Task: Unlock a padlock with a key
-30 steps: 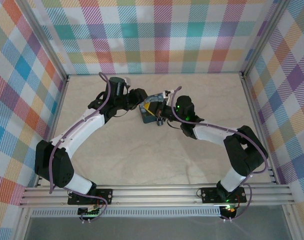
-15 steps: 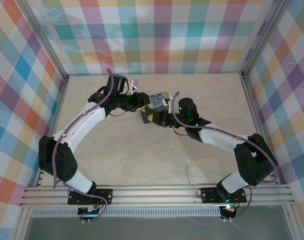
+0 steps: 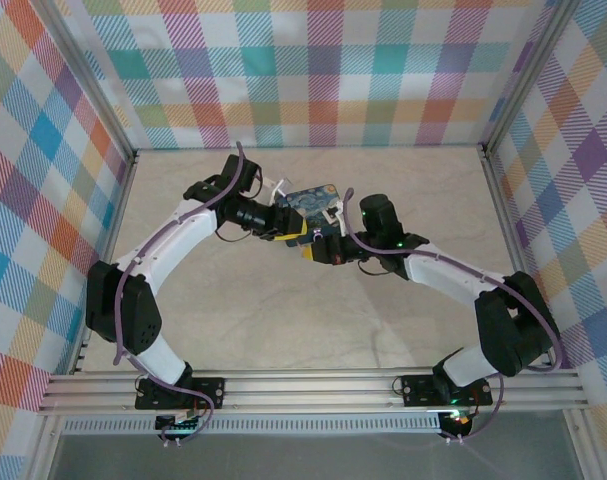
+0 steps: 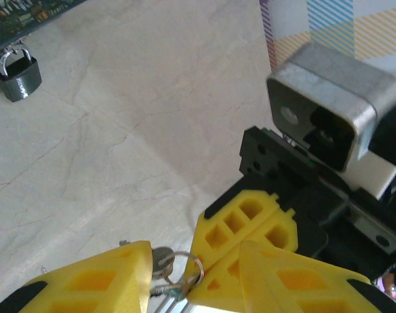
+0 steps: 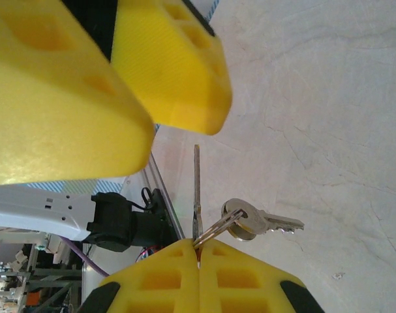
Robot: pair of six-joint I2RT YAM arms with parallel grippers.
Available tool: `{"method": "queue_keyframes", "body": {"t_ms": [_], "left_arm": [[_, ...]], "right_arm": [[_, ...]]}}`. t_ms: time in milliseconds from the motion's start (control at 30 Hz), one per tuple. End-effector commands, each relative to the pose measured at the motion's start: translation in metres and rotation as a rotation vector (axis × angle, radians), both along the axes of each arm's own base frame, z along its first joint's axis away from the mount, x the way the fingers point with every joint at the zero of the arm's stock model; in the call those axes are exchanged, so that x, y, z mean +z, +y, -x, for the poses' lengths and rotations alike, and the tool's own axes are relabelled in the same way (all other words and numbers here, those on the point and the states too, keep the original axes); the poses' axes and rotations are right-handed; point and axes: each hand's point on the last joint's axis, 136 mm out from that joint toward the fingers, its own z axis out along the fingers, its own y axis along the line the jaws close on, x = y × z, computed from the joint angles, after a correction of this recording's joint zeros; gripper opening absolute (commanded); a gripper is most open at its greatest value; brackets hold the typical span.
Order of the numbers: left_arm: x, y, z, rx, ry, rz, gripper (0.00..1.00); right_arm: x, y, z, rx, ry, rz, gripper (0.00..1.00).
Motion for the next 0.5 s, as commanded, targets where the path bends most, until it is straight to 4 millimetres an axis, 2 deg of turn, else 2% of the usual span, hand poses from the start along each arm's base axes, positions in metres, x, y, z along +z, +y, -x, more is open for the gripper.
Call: {"method": "queue_keyframes", "body": {"t_ms": [0,467], "left_arm": [[0.009,0.006,0.019,-0.053,-0.022,0.019,0.38],[0.011,0.001,0.023,-0.078,-0.012,0.055,0.27]], "right_arm": [[0.025,-0.001,0.005,0.052,-0.069,-0.046,0.0],[0.042,-0.002,0.0,0.06,-0.106,-0.082,0.0]]}}
